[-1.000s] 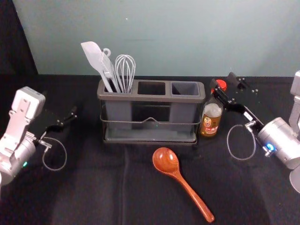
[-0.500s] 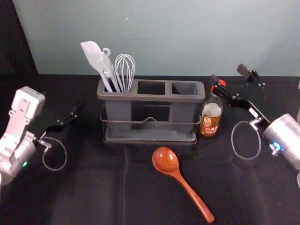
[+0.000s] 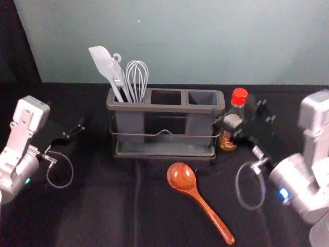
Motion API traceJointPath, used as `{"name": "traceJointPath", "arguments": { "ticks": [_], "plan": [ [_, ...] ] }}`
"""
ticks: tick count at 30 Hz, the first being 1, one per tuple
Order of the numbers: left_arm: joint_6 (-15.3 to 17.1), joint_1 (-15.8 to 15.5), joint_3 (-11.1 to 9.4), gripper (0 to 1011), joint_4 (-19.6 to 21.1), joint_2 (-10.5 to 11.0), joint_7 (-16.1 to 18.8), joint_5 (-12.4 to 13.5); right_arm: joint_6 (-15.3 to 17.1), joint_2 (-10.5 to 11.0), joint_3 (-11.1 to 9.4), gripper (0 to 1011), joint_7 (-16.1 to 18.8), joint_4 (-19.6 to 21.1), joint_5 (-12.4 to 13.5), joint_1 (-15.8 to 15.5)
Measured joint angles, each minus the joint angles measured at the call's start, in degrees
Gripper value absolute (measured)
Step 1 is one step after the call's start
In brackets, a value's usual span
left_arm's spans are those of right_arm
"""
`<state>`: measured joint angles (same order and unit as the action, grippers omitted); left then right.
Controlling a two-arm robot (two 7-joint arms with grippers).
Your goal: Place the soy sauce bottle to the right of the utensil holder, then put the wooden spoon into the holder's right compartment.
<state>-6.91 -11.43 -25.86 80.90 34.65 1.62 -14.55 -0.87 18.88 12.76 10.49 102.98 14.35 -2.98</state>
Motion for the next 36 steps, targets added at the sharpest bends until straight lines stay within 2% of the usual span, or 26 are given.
{"name": "traceJointPath", "arguments": {
  "ticks": [8,14,20,25,36],
  "plan": [
    [0.00,0.00,0.00,1000,0.00,0.00,0.00,0.00,3.52,-1.42,3.52,1002,-0.45,1.92,-3.30,-4.29],
    [0.00,0.00,0.00,1000,0.00,0.00,0.00,0.00,6.50,-2.47,5.36,1000,0.51,0.28,-4.73,-4.83],
    [0.00,0.00,0.00,1000,0.00,0.00,0.00,0.00,7.79,-3.32,6.10,1002,2.47,-2.44,-4.95,-4.35],
    [0.00,0.00,0.00,1000,0.00,0.00,0.00,0.00,7.83,-3.12,6.38,1002,4.41,-4.01,-4.73,-3.41],
    [0.00,0.00,0.00,1000,0.00,0.00,0.00,0.00,7.80,-3.16,6.34,1000,4.09,-3.69,-4.70,-3.60]
  ]
}}
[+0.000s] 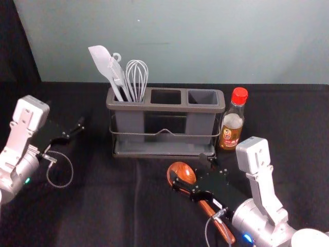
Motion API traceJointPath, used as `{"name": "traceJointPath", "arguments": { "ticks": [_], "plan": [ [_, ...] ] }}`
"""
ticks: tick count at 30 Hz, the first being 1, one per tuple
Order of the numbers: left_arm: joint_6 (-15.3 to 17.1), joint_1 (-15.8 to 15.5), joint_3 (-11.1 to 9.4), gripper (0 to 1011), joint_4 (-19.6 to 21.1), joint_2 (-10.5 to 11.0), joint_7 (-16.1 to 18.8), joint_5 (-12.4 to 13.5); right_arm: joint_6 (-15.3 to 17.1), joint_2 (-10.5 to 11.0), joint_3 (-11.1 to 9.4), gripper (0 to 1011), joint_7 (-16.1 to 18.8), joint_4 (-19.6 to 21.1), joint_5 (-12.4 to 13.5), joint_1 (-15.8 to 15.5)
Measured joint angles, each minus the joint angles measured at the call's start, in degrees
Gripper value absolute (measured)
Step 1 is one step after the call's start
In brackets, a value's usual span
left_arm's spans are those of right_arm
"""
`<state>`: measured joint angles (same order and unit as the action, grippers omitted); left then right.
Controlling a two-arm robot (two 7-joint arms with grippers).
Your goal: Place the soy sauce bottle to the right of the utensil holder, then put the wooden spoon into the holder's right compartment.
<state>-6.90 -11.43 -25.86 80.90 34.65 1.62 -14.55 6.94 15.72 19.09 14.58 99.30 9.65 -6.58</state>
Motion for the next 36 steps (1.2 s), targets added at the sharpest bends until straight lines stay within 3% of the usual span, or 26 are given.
{"name": "traceJointPath", "arguments": {
  "ticks": [18,26,29,30,32,33,36],
  "plan": [
    [0.00,0.00,0.00,1000,0.00,0.00,0.00,0.00,0.82,-0.25,-0.01,1002,-0.22,0.06,0.16,0.06],
    [0.00,0.00,0.00,1000,0.00,0.00,0.00,0.00,11.68,-1.18,0.71,1002,-3.22,4.57,-2.20,-0.30],
    [0.00,0.00,0.00,1000,0.00,0.00,0.00,0.00,18.23,-1.65,1.06,1002,-3.76,6.74,-2.98,0.25],
    [0.00,0.00,0.00,1000,0.00,0.00,0.00,0.00,21.87,-1.95,1.31,1002,-3.87,7.65,-3.33,1.01],
    [0.00,0.00,0.00,1000,0.00,0.00,0.00,0.00,25.07,-2.23,1.60,1002,-4.00,8.20,-3.74,1.76],
    [0.00,0.00,0.00,1000,0.00,0.00,0.00,0.00,28.67,-2.59,1.94,1002,-4.06,8.62,-4.20,2.83],
    [0.00,0.00,0.00,1000,0.00,0.00,0.00,0.00,33.94,-3.26,2.48,1000,-4.04,8.82,-4.88,4.75]
  ]
}}
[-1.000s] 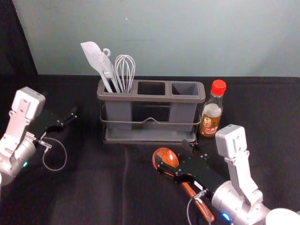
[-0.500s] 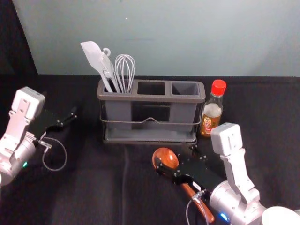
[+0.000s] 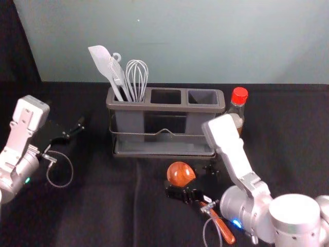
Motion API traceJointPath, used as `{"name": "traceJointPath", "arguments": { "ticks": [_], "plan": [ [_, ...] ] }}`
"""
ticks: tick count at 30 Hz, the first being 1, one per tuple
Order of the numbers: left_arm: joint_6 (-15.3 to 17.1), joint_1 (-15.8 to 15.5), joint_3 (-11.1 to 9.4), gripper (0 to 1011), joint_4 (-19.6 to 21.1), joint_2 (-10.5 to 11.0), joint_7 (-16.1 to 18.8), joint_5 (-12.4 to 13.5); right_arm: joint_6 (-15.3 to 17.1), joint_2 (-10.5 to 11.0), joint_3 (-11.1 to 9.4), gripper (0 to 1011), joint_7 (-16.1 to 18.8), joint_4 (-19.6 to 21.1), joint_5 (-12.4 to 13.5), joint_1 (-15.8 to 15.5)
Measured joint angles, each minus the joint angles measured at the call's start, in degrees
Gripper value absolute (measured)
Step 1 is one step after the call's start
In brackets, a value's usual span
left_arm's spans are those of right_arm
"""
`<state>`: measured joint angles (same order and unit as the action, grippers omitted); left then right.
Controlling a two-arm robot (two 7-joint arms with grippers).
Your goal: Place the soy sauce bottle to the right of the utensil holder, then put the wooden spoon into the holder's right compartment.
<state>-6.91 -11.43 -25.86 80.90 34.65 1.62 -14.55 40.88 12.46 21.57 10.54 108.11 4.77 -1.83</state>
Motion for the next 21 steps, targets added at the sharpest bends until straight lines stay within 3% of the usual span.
{"name": "traceJointPath", "arguments": {
  "ticks": [1,4,8,14,21],
  "plan": [
    [0.00,0.00,0.00,1000,0.00,0.00,0.00,0.00,0.00,0.00,0.00,1000,0.00,0.00,0.00,0.00],
    [0.00,0.00,0.00,1000,0.00,0.00,0.00,0.01,5.76,-0.33,1.09,1002,0.69,-0.79,-1.09,2.97],
    [0.00,0.00,0.00,1000,0.00,0.00,0.00,0.00,10.94,-0.24,2.84,1002,2.04,-2.77,-2.54,6.54],
    [0.00,0.00,0.00,1000,0.00,0.00,0.00,0.00,14.03,-0.36,4.30,1002,3.22,-5.00,-3.89,9.47],
    [0.00,0.00,0.00,1000,0.00,0.00,0.00,0.00,14.98,-0.82,4.19,1002,3.89,-6.09,-4.95,10.78]
  ]
}}
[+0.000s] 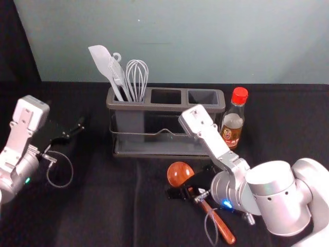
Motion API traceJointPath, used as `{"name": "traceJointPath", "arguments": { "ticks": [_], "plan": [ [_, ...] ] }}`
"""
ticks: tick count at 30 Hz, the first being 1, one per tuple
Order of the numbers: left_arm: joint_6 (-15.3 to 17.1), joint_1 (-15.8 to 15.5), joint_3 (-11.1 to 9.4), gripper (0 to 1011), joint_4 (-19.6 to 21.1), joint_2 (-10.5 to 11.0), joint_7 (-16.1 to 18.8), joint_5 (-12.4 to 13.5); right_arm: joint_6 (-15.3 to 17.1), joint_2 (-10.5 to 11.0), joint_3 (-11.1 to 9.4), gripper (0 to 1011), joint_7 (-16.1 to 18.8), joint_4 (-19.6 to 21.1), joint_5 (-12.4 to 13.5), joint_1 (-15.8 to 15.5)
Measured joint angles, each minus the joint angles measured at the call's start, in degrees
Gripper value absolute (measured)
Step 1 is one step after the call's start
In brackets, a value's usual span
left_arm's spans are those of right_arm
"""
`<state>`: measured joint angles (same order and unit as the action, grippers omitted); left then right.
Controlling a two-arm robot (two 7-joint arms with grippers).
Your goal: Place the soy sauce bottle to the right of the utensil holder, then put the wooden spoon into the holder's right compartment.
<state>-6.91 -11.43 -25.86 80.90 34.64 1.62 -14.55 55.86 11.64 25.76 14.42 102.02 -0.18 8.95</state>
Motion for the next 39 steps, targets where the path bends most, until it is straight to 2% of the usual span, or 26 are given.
{"name": "traceJointPath", "arguments": {
  "ticks": [14,28,39],
  "plan": [
    [0.00,0.00,0.00,1000,0.00,0.00,0.00,0.00,-0.55,-0.92,-1.89,1002,1.88,-2.26,-0.86,1.37],
    [0.00,0.00,0.00,1000,0.00,0.00,0.00,0.00,-1.29,-1.63,-2.04,1002,4.02,-4.56,-2.19,2.36],
    [0.00,0.00,0.00,1000,0.00,0.00,0.00,0.00,-1.29,-2.30,-1.16,1000,4.82,-5.94,-4.08,3.05]
  ]
}}
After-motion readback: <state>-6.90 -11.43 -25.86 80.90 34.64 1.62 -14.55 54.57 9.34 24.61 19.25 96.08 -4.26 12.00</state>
